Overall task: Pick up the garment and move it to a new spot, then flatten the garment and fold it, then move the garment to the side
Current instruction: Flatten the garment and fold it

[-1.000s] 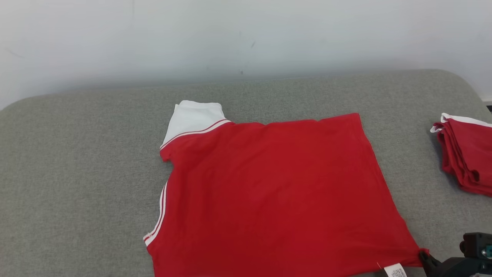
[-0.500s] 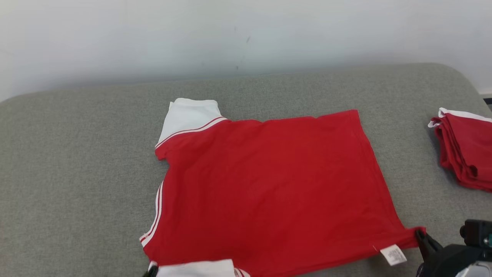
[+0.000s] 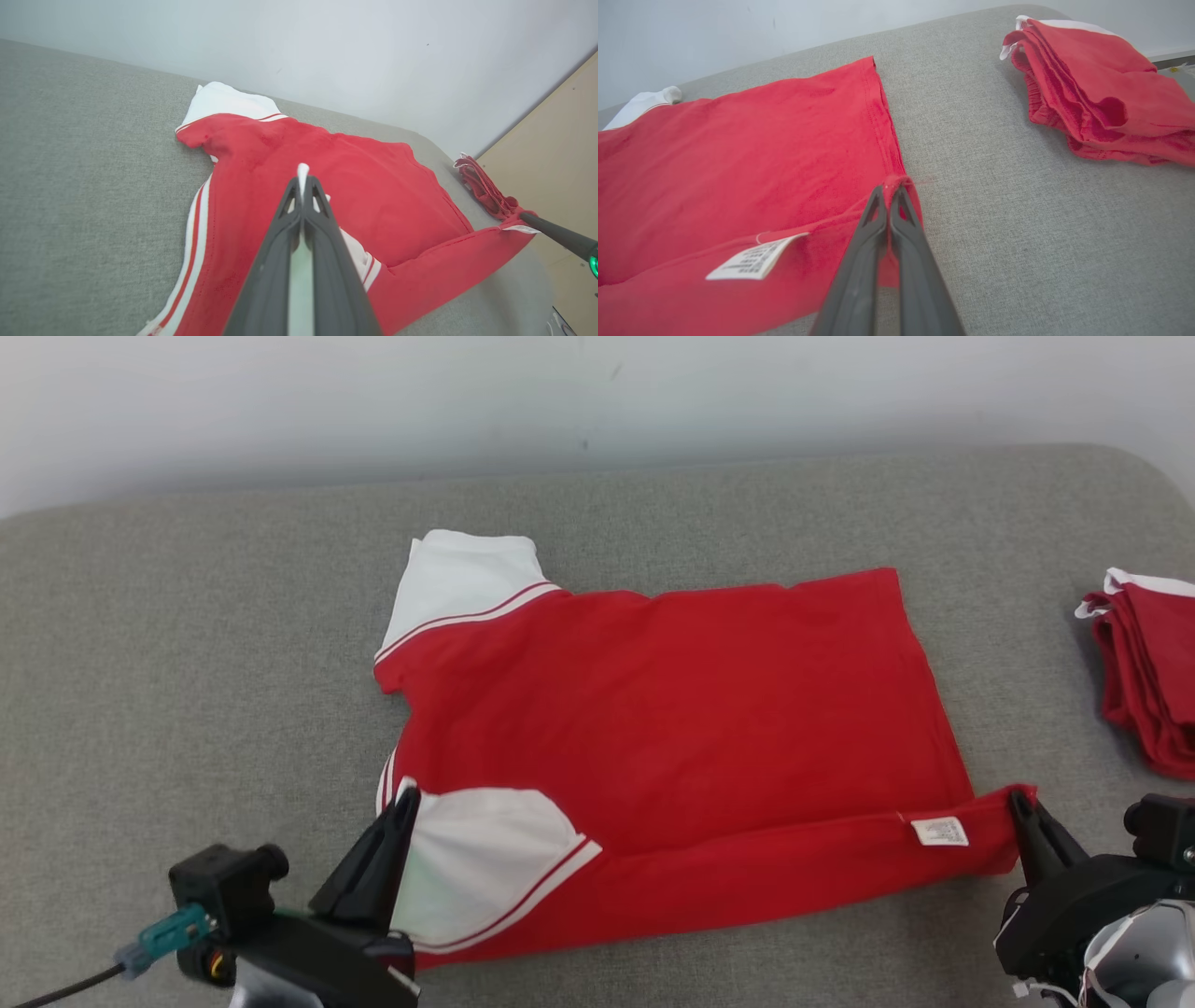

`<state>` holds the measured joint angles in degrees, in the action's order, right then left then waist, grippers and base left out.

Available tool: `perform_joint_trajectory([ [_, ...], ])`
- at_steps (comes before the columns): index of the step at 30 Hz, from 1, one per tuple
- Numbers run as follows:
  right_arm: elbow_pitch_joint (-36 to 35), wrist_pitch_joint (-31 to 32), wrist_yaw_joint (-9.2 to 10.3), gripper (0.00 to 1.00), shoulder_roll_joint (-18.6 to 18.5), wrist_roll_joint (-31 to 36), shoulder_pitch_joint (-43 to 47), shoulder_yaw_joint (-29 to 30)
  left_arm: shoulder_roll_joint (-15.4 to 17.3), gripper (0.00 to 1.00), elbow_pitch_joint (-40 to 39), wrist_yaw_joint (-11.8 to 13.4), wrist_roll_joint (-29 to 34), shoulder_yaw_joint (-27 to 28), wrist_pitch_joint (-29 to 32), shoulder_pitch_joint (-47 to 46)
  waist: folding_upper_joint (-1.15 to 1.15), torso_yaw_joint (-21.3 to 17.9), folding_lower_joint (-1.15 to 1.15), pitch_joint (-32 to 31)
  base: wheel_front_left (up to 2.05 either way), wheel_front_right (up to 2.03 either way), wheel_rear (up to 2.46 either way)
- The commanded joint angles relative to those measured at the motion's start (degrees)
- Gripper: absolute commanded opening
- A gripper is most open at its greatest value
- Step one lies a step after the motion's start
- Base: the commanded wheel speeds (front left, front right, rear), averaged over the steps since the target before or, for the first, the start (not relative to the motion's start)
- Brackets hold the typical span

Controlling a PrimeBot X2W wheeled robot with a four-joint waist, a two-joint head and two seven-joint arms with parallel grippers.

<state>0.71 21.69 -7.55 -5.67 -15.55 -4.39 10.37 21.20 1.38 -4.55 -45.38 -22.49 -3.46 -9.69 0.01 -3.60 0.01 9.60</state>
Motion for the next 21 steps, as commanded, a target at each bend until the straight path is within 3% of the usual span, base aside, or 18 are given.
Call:
perform_joint_trajectory([
  [1,0.41,-1.20,0.13,0.00,-0.19,0.31,-0.89,0.25,-0.59,0.00,0.40,0.34,1.46,-0.34,-0.71,-2.04,-0.01,0.43,-0.01,1.16,0.00,0.00,0.00],
  [21,6.91,-7.35,0.13,0.00,0.65,1.20,-6.53,0.60,-2.54,0.00,9.91,1.59,7.67,-2.33,-2.26,-15.69,-0.01,-0.12,-0.01,5.62,0.00,0.00,0.00],
])
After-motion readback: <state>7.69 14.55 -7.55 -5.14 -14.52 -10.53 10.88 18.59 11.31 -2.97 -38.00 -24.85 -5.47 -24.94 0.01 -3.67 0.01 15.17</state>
